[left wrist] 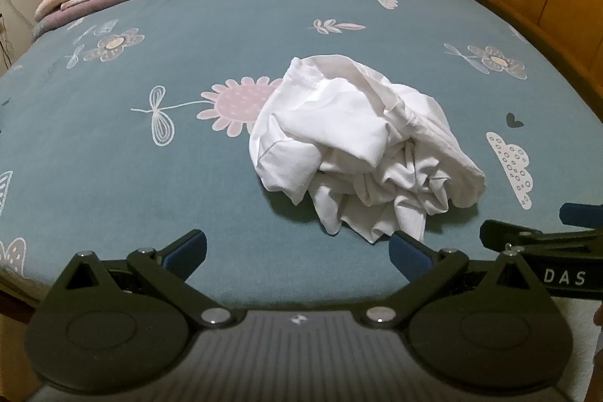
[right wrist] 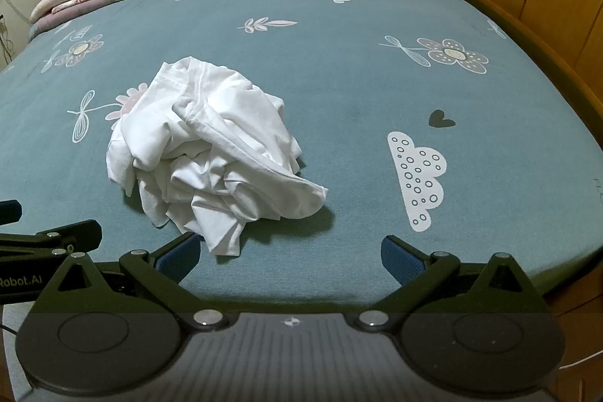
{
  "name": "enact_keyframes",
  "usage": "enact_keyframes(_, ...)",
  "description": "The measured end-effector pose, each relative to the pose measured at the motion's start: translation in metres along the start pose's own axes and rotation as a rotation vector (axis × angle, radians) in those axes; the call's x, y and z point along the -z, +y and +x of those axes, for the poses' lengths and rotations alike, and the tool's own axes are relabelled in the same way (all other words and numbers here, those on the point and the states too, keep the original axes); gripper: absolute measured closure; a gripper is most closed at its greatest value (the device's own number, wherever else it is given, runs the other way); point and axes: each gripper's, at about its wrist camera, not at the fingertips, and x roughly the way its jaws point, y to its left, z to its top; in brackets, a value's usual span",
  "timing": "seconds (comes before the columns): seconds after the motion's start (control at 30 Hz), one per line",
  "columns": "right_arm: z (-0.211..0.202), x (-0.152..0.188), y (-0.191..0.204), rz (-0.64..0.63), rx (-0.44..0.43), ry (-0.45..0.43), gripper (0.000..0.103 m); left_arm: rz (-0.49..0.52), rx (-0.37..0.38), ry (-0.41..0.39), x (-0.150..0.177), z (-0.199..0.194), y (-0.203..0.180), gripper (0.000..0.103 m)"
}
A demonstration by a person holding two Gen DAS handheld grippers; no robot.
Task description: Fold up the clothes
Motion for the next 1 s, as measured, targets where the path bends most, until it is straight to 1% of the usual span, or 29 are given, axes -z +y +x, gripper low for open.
enact_keyframes(0.1,0.0011,0.0007,0.0001,0.001,0.000,0.001,0.000,0.000,-0.007,0.000,-0.0017,-0.0028,-0.0023,0.001)
enact_keyframes(0.2,0.0004,0.0008,-0.0001,0.003,-0.001,0.004,0.000,0.017,-0.015,-0.002,-0.0024,0.0025,-0.0061,0.001)
enact_keyframes(0.27,-0.0013,-0.0005,-0.0004,0.005,-0.001,0.004,0.000,0.003,0.003,-0.008,0.0002,0.0025,-0.0006,0.001)
enact_keyframes(1.0,0.0009,-0.0007,0.0003,0.000,0.009,0.003,0.000,0.001,0.008,0.001,-0.0005,0.0033,0.0006,0.001)
